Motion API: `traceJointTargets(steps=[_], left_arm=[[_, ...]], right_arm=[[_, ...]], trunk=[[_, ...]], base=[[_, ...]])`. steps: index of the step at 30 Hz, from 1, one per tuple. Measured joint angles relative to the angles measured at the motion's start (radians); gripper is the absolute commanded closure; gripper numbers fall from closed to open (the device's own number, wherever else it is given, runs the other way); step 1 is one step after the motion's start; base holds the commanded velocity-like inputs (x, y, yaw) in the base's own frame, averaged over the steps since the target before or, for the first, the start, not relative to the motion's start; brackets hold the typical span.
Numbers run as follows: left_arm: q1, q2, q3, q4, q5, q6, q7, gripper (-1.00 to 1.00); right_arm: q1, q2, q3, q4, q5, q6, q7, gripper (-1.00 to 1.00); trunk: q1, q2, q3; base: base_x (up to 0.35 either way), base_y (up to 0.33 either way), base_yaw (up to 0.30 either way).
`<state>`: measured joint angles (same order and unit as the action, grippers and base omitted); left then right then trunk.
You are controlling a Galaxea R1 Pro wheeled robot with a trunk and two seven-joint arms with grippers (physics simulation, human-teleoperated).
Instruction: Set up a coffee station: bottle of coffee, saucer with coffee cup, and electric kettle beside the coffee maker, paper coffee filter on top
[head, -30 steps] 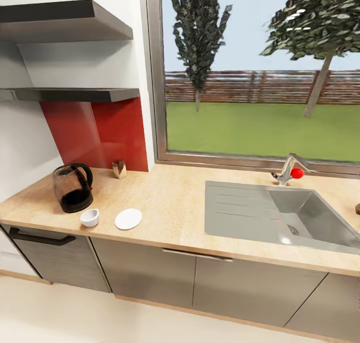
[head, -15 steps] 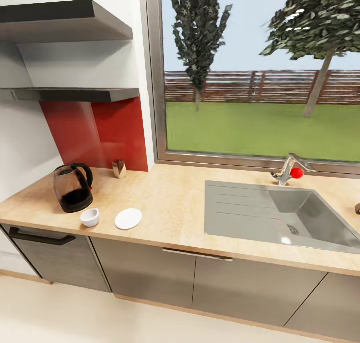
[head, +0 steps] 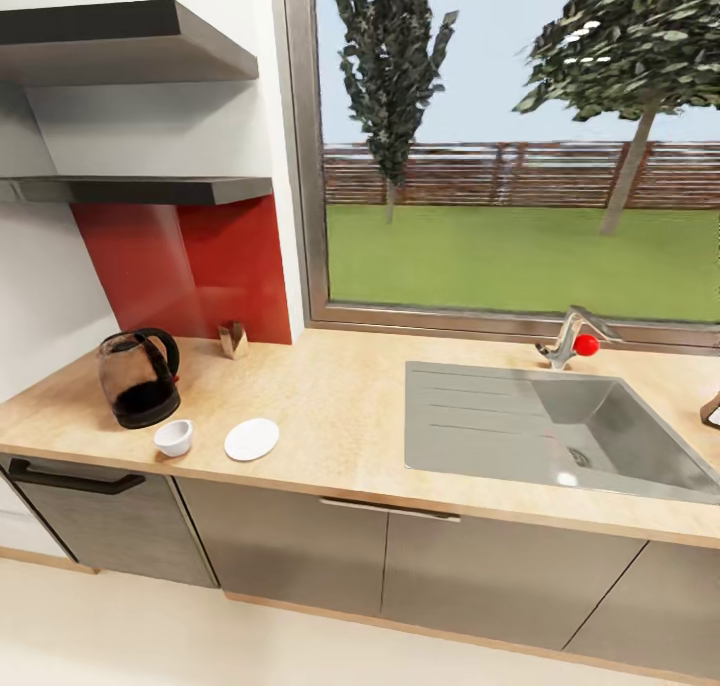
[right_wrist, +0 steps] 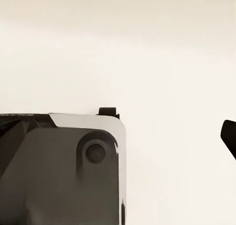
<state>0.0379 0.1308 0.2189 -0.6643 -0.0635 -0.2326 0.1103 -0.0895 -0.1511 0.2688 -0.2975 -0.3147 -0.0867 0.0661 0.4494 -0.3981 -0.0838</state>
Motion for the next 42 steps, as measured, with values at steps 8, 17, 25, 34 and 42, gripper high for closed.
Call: traceJointTargets(steps=[8, 17, 25, 34, 42], left_arm=[[0.0, -0.062, 0.0, -0.374, 0.063, 0.008, -0.139, -1.0], [0.0, -0.06, -0.003, -0.643, 0.302, 0.07, -0.181, -1.0], [0.0, -0.065, -0.004, -0.815, 0.329, 0.218, -0.186, -1.0], [-0.05, -0.059, -0.002, -0.86, 0.356, 0.34, -0.246, -1.0], [-0.102, -0.035, 0.008, -0.867, 0.461, 0.475, -0.35, -1.0]], right_arm=[[0.0, 0.002, 0.004, -0.111, 0.003, -0.002, 0.003, -1.0], [0.0, 0.063, 0.032, -0.406, 0.007, -0.003, 0.013, -1.0], [0.0, 0.104, 0.175, -0.733, 0.007, 0.001, 0.011, -1.0], [0.0, 0.121, 0.283, -1.089, 0.004, 0.095, 0.008, -1.0], [-0.003, 0.237, 0.29, -1.207, 0.0, 0.269, 0.008, -1.0]], trunk=[[0.0, 0.0, 0.0], [0.0, 0.0, 0.0], [0.0, 0.0, 0.0], [0.0, 0.0, 0.001], [0.0, 0.0, 0.001]], base=[[0.0, 0.0, -0.011], [0.0, 0.0, 0.0], [0.0, 0.0, 0.0], [0.0, 0.0, 0.0], [0.0, 0.0, 0.0]])
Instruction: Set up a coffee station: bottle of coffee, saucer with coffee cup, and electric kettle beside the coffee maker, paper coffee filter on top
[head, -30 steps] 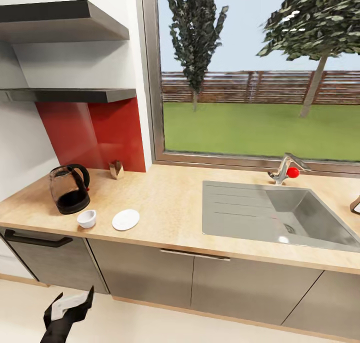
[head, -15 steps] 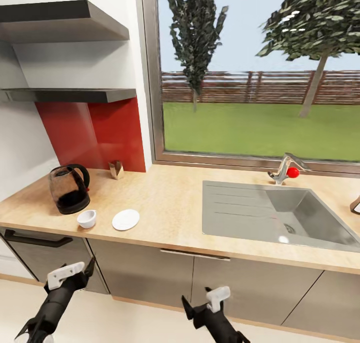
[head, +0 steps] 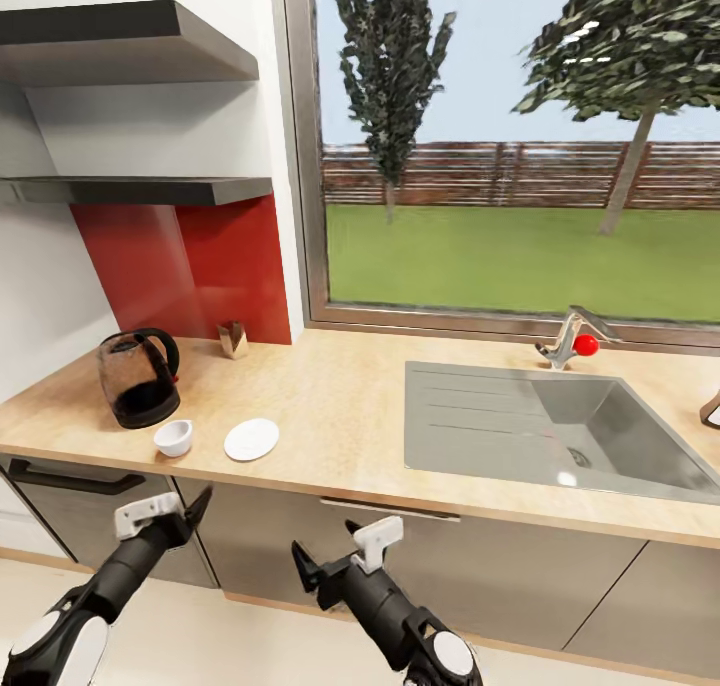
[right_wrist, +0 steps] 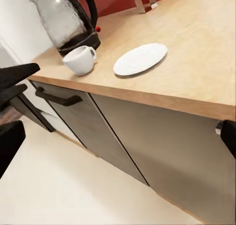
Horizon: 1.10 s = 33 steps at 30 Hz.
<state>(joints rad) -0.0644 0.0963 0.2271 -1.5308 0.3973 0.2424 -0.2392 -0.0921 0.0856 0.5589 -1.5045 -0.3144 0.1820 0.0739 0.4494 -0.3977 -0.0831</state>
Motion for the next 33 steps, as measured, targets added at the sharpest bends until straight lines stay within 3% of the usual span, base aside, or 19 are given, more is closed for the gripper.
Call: traceJointTargets(steps=[3, 6, 10, 12, 14, 17, 18, 19, 22, 25, 28, 33], left_arm=[[-0.019, 0.022, 0.002, 0.0, 0.014, 0.042, -0.031, -1.0], [-0.051, 0.054, 0.004, 0.0, 0.037, 0.128, -0.083, -1.0], [-0.092, 0.086, 0.017, 0.0, 0.071, 0.213, -0.126, -1.0], [-0.122, 0.105, 0.03, 0.0, 0.099, 0.281, -0.138, -1.0], [-0.145, 0.116, 0.043, 0.0, 0.126, 0.336, -0.142, -1.0], [-0.184, 0.124, 0.069, 0.0, 0.173, 0.412, -0.145, -1.0], [-0.197, 0.125, 0.077, 0.0, 0.185, 0.435, -0.145, -1.0], [-0.204, 0.126, 0.081, 0.0, 0.19, 0.446, -0.145, -1.0], [-0.241, 0.126, 0.094, 0.001, 0.204, 0.501, -0.142, -1.0], [-0.273, 0.122, 0.099, 0.002, 0.208, 0.558, -0.137, -1.0], [-0.296, 0.116, 0.112, 0.003, 0.21, 0.613, -0.133, -1.0], [-0.336, 0.109, 0.139, 0.005, 0.214, 0.675, -0.109, -1.0]], right_arm=[[-0.016, 0.042, 0.0, -0.005, -0.001, 0.044, -0.001, -1.0], [-0.091, 0.088, -0.001, -0.005, -0.003, 0.122, -0.006, -1.0], [-0.2, 0.089, -0.003, -0.002, -0.01, 0.195, -0.021, -1.0], [-0.276, 0.089, -0.004, -0.001, -0.034, 0.226, -0.062, -1.0], [-0.333, 0.089, -0.005, -0.001, -0.079, 0.239, -0.109, -1.0], [-0.41, 0.089, -0.016, 0.002, -0.214, 0.25, -0.227, -1.0], [-0.435, 0.089, -0.026, 0.005, -0.276, 0.252, -0.286, -1.0], [-0.448, 0.089, -0.032, 0.006, -0.311, 0.254, -0.318, -1.0], [-0.496, 0.089, -0.055, 0.009, -0.493, 0.258, -0.466, -1.0], [-0.509, 0.089, -0.062, 0.01, -0.592, 0.259, -0.514, -1.0], [-0.513, 0.089, -0.076, 0.013, -0.625, 0.259, -0.531, -1.0], [-0.515, 0.089, -0.168, 0.026, -0.648, 0.258, -0.583, -1.0]], trunk=[[0.0, 0.0, 0.0], [0.0, 0.0, 0.0], [0.0, 0.0, 0.0], [0.0, 0.0, 0.0], [0.0, 0.0, 0.0], [0.0, 0.0, 0.0], [0.0, 0.0, 0.0], [0.0, 0.0, 0.0], [0.0, 0.0, 0.0], [0.0, 0.0, 0.0], [0.0, 0.0, 0.0], [0.0, 0.0, 0.0]], base=[[0.0, 0.0, 0.0], [0.0, 0.0, 0.0], [0.0, 0.0, 0.0], [0.0, 0.0, 0.0], [0.0, 0.0, 0.0], [0.0, 0.0, 0.0], [0.0, 0.0, 0.0], [0.0, 0.0, 0.0], [0.0, 0.0, 0.0], [0.0, 0.0, 0.0], [0.0, 0.0, 0.0], [0.0, 0.0, 0.0]])
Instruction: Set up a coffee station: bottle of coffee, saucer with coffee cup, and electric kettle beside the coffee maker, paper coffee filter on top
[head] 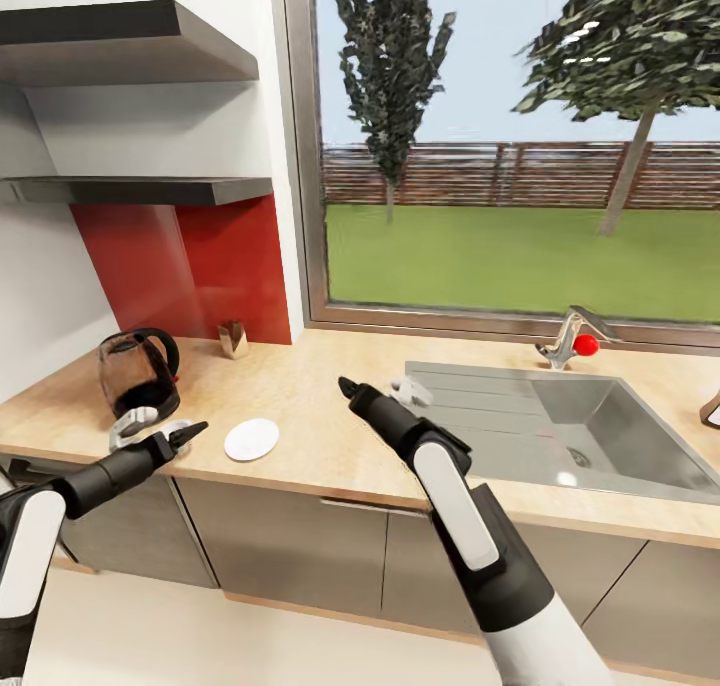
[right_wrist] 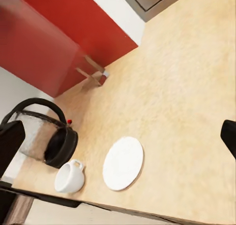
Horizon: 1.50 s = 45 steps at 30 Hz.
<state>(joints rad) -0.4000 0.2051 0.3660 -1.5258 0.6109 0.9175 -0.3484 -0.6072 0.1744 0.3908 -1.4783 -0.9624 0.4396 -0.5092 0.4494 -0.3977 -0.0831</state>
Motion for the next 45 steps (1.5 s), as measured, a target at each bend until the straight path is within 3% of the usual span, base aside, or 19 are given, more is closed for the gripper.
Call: traceJointTargets(steps=[3, 8, 11, 13, 18, 20, 23, 26, 31, 45], left_arm=[[-0.009, -0.006, 0.006, 0.005, 0.013, 0.01, 0.023, -1.0], [-0.009, -0.057, 0.013, 0.01, 0.084, 0.014, 0.108, -1.0], [-0.009, -0.096, 0.022, 0.01, 0.15, 0.014, 0.204, -1.0], [-0.007, -0.118, 0.026, 0.01, 0.217, 0.014, 0.274, -1.0], [-0.003, -0.133, 0.024, 0.01, 0.348, 0.015, 0.396, -1.0], [-0.003, -0.134, 0.021, 0.01, 0.388, 0.015, 0.438, -1.0], [-0.002, -0.133, 0.012, 0.009, 0.453, 0.015, 0.498, -1.0], [-0.001, -0.131, 0.009, 0.007, 0.49, 0.015, 0.514, -1.0], [-0.001, -0.128, 0.008, 0.005, 0.52, 0.016, 0.52, -1.0], [0.0, -0.127, 0.006, 0.003, 0.527, 0.017, 0.521, -1.0]], right_arm=[[0.0, 0.0, -0.033, 0.003, -0.006, -0.001, -0.018, -1.0], [-0.001, 0.0, -0.046, 0.004, -0.01, 0.0, -0.027, -1.0], [-0.001, 0.0, -0.049, 0.004, -0.01, 0.0, -0.029, -1.0], [-0.001, 0.0, -0.05, 0.008, -0.01, 0.002, -0.034, -1.0], [-0.006, 0.0, -0.053, 0.016, -0.019, 0.035, -0.108, -1.0], [-0.018, 0.0, -0.053, 0.015, -0.06, 0.066, -0.158, -1.0], [-0.038, 0.0, -0.05, 0.007, -0.23, 0.1, -0.222, -1.0], [-0.044, 0.0, -0.047, 0.003, -0.335, 0.111, -0.238, -1.0], [-0.046, 0.0, -0.046, 0.001, -0.381, 0.116, -0.245, -1.0], [-0.047, 0.0, -0.044, -0.004, -0.393, 0.115, -0.246, -1.0]], trunk=[[0.0, 0.0, 0.0], [0.0, 0.0, 0.0], [0.0, 0.0, 0.0], [0.0, 0.0, 0.0], [0.0, 0.0, 0.0], [0.0, 0.0, 0.0], [0.0, 0.0, 0.0], [0.0, 0.0, 0.0], [0.0, 0.0, 0.0], [0.0, 0.0, -0.009]], base=[[0.0, 0.0, 0.0], [0.0, 0.0, 0.0], [0.0, 0.0, 0.0], [0.0, 0.0, 0.0], [0.0, 0.0, 0.0], [0.0, 0.0, 0.0], [0.0, 0.0, 0.0], [0.0, 0.0, 0.0], [0.0, 0.0, 0.0], [0.028, -0.013, 0.168]])
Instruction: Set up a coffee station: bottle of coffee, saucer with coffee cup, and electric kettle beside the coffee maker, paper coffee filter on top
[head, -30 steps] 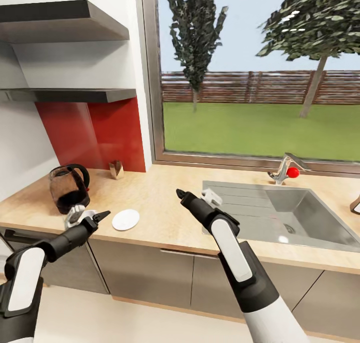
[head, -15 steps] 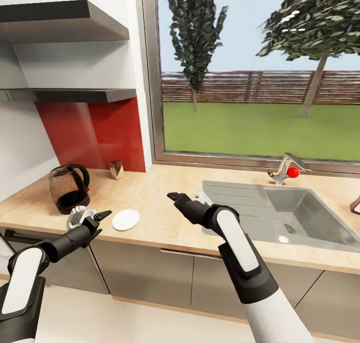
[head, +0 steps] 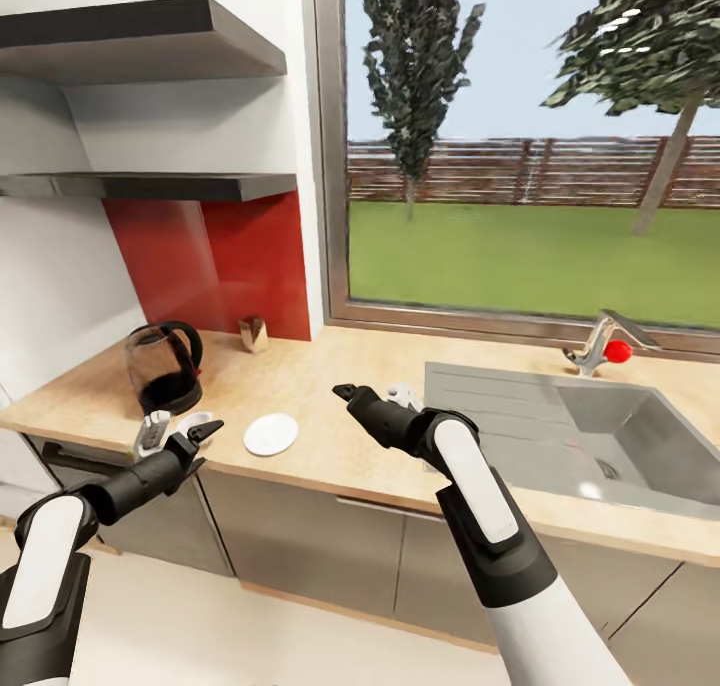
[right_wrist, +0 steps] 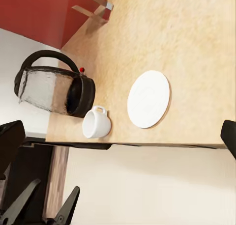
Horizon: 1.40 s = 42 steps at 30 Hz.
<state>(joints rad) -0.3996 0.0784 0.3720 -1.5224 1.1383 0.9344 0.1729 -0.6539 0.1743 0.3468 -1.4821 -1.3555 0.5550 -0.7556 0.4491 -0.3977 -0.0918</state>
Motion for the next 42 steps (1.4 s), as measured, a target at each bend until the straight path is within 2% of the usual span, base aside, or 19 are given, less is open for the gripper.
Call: traceJointTargets(steps=[10, 16, 18, 23, 25, 29, 32, 42], left_arm=[[0.014, -0.003, 0.001, 0.0, 0.0, 0.0, 0.0, -1.0], [0.048, -0.007, 0.0, 0.0, 0.0, 0.0, 0.0, -1.0], [0.06, -0.008, -0.008, 0.0, 0.0, 0.0, 0.0, -1.0], [0.087, -0.01, -0.017, -0.001, 0.003, 0.006, -0.002, -1.0], [0.099, -0.012, -0.019, -0.002, 0.013, 0.01, -0.003, -1.0], [0.121, -0.016, -0.02, -0.003, 0.058, 0.017, -0.003, -1.0], [0.138, -0.016, -0.021, -0.003, 0.074, 0.028, -0.003, -1.0], [0.147, -0.014, -0.024, -0.004, 0.084, 0.035, -0.003, -1.0]], right_arm=[[0.0, 0.0, 0.0, -0.001, 0.0, 0.0, 0.0, -1.0], [0.0, 0.0, -0.001, -0.002, 0.0, 0.002, 0.003, -1.0], [0.0, -0.011, -0.002, -0.002, 0.0, 0.012, 0.005, -1.0], [0.0, -0.018, -0.004, -0.002, 0.0, 0.054, 0.007, -1.0], [0.0, -0.019, -0.004, -0.002, 0.0, 0.06, 0.007, -1.0], [0.0, -0.019, -0.002, -0.002, -0.001, 0.065, 0.007, -1.0], [0.0, -0.018, 0.0, -0.001, -0.001, 0.066, 0.007, -1.0], [0.0, -0.012, 0.014, 0.007, -0.007, 0.066, 0.006, -1.0]], trunk=[[0.0, 0.0, -0.008], [0.0, 0.0, -0.009], [0.0, 0.0, -0.009], [0.0, 0.0, -0.009], [0.0, 0.0, -0.009], [0.0, 0.0, -0.009], [0.0, 0.0, -0.009], [0.0, 0.0, -0.009]], base=[[0.24, -0.146, 0.186], [0.202, -0.119, 0.024], [0.053, -0.033, 0.004], [0.013, -0.008, 0.001], [0.003, -0.002, 0.0], [0.001, -0.001, 0.0], [0.0, 0.0, 0.0], [0.12, 0.0, 0.0]])
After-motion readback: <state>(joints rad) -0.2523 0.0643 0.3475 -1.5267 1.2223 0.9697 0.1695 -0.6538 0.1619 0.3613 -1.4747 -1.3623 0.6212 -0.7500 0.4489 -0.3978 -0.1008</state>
